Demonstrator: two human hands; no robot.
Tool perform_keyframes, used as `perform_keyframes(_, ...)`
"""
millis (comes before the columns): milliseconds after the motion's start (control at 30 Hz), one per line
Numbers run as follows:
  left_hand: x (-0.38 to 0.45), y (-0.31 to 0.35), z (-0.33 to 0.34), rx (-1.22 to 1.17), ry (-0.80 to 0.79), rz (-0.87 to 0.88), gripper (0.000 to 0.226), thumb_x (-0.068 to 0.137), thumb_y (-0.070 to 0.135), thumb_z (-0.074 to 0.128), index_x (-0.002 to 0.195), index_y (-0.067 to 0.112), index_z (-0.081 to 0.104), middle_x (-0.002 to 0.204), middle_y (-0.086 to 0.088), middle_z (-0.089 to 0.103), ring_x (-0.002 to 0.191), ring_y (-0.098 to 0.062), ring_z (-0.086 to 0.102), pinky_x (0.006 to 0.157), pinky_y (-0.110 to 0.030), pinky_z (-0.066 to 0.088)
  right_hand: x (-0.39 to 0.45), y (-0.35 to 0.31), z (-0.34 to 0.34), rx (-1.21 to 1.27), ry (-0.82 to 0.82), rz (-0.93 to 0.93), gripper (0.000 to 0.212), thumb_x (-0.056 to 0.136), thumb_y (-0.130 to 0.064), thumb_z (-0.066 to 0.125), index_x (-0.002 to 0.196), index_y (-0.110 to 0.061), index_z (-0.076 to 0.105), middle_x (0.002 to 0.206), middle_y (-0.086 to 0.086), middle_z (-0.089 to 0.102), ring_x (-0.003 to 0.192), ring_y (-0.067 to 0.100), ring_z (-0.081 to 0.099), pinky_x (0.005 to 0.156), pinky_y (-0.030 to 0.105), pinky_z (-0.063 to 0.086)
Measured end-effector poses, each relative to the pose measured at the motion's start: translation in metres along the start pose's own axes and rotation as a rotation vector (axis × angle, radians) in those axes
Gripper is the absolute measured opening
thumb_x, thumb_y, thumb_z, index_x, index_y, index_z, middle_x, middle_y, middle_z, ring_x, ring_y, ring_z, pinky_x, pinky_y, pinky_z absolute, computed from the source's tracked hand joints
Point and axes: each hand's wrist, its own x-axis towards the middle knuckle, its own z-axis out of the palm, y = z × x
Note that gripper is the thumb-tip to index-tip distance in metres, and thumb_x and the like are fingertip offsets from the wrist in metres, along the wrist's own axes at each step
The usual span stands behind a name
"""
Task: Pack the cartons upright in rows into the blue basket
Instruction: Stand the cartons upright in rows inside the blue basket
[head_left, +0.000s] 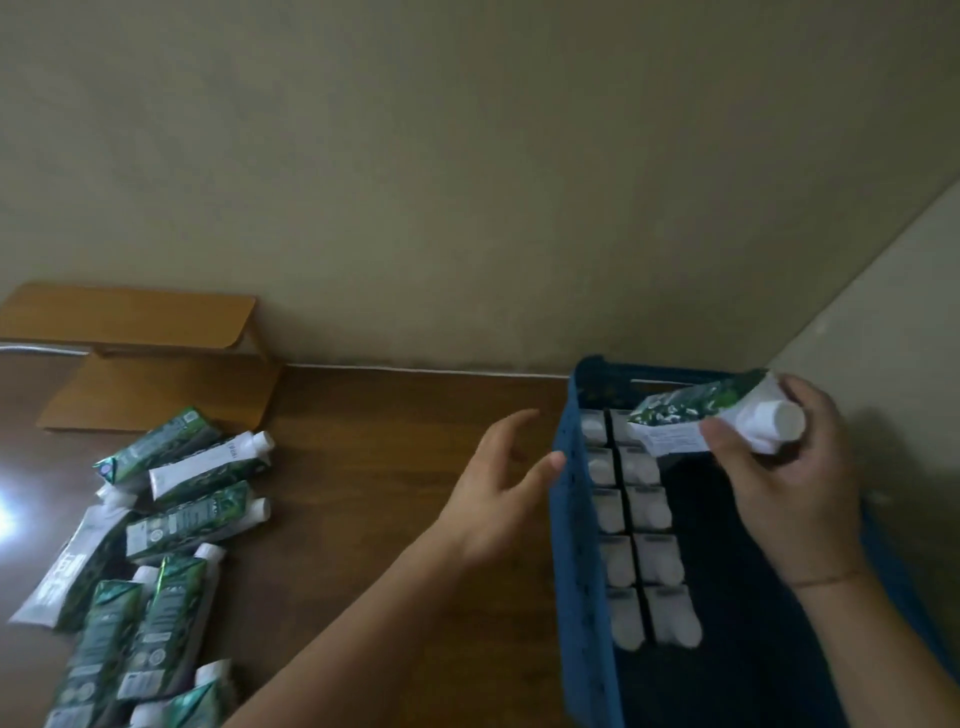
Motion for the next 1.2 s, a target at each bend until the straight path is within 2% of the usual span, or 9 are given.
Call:
perform_keyframes(100, 0.005, 0.016, 0.036, -0.092, -0.122, -0.136, 0.069, 0.096, 0.057, 0.044, 0.154, 0.028, 0.021, 0.143, 0.013, 0.041, 0.114, 0.003, 0.049, 0.091, -0.018, 0.046, 0.014, 0.042, -0.027, -0.29, -0.131, 0.008, 0.058, 0.068, -0.016, 0.086, 0.118, -0.008, 0.058, 0.115, 0.014, 0.052, 0.101, 0.024, 0.053, 0.085, 0.031, 0.041)
perform_keyframes(233, 0.005, 0.01, 0.068, -0.045, -0.054, -0.154, 0.081, 0.087, 0.069, 0.035, 0.153, 0.035, 0.003, 0.159, 0.006, 0.024, 0.14, -0.016, 0.035, 0.114, -0.041, 0.036, 0.022, 0.084, -0.018, -0.517, -0.447, 0.092, 0.054, 0.074, -0.007, 0.081, 0.123, -0.011, 0.059, 0.122, 0.009, 0.046, 0.105, 0.033, 0.055, 0.09, 0.037, 0.044)
perform_keyframes(333, 0.006, 0.007, 0.067, 0.002, -0.043, -0.164, 0.07, 0.093, 0.064, 0.033, 0.152, 0.038, 0.005, 0.152, 0.011, 0.031, 0.129, -0.012, 0.044, 0.103, -0.035, 0.043, 0.023, 0.102, 0.01, -0.468, -0.521, 0.128, 0.057, 0.076, -0.001, 0.075, 0.129, -0.011, 0.055, 0.128, 0.008, 0.043, 0.11, 0.032, 0.054, 0.098, 0.039, 0.044)
perform_keyframes(533, 0.01, 0.005, 0.068, 0.067, -0.006, -0.178, 0.061, 0.098, 0.055, 0.034, 0.15, 0.037, 0.008, 0.15, 0.006, 0.039, 0.12, -0.014, 0.051, 0.099, -0.036, 0.045, 0.005, 0.128, 0.04, -0.49, -0.623, 0.212, 0.103, 0.08, 0.009, 0.055, 0.152, -0.034, -0.004, 0.15, 0.018, 0.026, 0.12, 0.039, 0.05, 0.1, 0.048, 0.043)
perform_keyframes(700, 0.008, 0.01, 0.069, 0.033, 0.041, -0.204, 0.055, 0.101, 0.05, 0.035, 0.15, 0.036, 0.013, 0.143, 0.006, 0.046, 0.116, -0.013, 0.054, 0.092, -0.031, 0.047, 0.013, 0.13, 0.035, -0.372, -0.641, 0.22, 0.109, 0.077, -0.002, 0.059, 0.147, -0.048, -0.011, 0.146, 0.014, 0.039, 0.122, 0.036, 0.051, 0.1, 0.053, 0.044)
perform_keyframes(800, 0.002, 0.008, 0.067, 0.033, 0.07, -0.22, 0.06, 0.096, 0.059, 0.037, 0.15, 0.035, 0.021, 0.136, 0.01, 0.049, 0.114, -0.007, 0.051, 0.085, -0.021, 0.044, 0.017, 0.093, 0.029, -0.703, -0.736, 0.296, 0.106, 0.082, -0.005, 0.06, 0.15, -0.03, -0.017, 0.153, 0.015, 0.023, 0.132, 0.037, 0.039, 0.099, 0.052, 0.043)
perform_keyframes(900, -0.018, -0.009, 0.065, 0.073, 0.07, -0.218, 0.074, 0.087, 0.076, 0.026, 0.145, 0.032, 0.036, 0.142, 0.008, 0.049, 0.127, -0.009, 0.046, 0.1, -0.027, 0.038, 0.019, 0.04, 0.033, -0.906, -0.681, 0.104, 0.084, 0.086, -0.009, 0.059, 0.153, -0.018, 0.008, 0.155, 0.013, 0.019, 0.142, 0.036, 0.02, 0.107, 0.051, 0.036)
perform_keyframes(1033, -0.051, -0.05, 0.041, 0.298, 0.078, -0.348, 0.06, 0.095, 0.065, 0.033, 0.138, 0.027, 0.05, 0.138, 0.003, 0.051, 0.129, -0.015, 0.048, 0.104, -0.028, 0.039, 0.005, -0.033, 0.065, -0.717, -0.682, -0.272, 0.064, 0.089, -0.01, 0.055, 0.147, -0.02, 0.03, 0.151, 0.005, 0.031, 0.14, 0.029, 0.025, 0.11, 0.046, 0.034)
perform_keyframes(1200, -0.113, -0.106, -0.018, 0.834, 0.176, -0.49, 0.042, 0.095, 0.049, 0.049, 0.133, 0.033, 0.05, 0.139, 0.005, 0.048, 0.127, -0.023, 0.044, 0.104, -0.039, 0.043, -0.052, -0.099, 0.139, -0.703, -1.191, -0.39, 0.061, 0.095, -0.024, 0.053, 0.149, -0.03, 0.024, 0.149, 0.0, 0.039, 0.13, 0.025, 0.043, 0.099, 0.043, 0.047)
